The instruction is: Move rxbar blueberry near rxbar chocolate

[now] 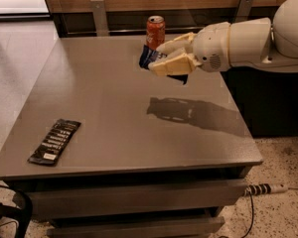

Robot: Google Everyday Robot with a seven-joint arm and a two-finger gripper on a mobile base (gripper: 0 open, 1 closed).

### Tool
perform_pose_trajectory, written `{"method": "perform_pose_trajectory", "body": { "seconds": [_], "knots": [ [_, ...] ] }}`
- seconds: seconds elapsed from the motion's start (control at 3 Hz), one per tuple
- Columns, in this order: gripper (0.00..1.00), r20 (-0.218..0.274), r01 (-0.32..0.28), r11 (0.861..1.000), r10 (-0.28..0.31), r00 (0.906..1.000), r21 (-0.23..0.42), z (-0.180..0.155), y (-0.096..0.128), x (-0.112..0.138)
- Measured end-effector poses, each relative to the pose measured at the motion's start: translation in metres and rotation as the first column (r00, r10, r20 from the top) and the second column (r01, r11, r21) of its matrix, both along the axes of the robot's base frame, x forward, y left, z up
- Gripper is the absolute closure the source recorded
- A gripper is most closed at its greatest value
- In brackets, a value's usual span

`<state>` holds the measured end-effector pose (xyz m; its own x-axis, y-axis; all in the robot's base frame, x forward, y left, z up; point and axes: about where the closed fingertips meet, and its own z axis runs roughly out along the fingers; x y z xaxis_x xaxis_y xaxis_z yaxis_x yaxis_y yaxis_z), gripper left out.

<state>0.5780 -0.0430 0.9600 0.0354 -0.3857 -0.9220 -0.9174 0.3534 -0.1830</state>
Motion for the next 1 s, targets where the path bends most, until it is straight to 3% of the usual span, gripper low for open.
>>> {"method": "perform_pose_trajectory", "body": {
  "seconds": [0.33, 0.67, 1.0],
  "knots": [
    [1.0, -0.005, -0.122, 0.992, 0.122, 0.9926, 0.016, -0.007, 0.033, -0.006],
    [1.0, -0.005, -0.123, 0.992, 0.123, 0.9924, 0.014, -0.007, 0.034, -0.007],
    [1.0, -0.017, -0.112, 0.994, 0.112, 0.9936, -0.006, -0.009, 0.049, -0.025]
  ]
}}
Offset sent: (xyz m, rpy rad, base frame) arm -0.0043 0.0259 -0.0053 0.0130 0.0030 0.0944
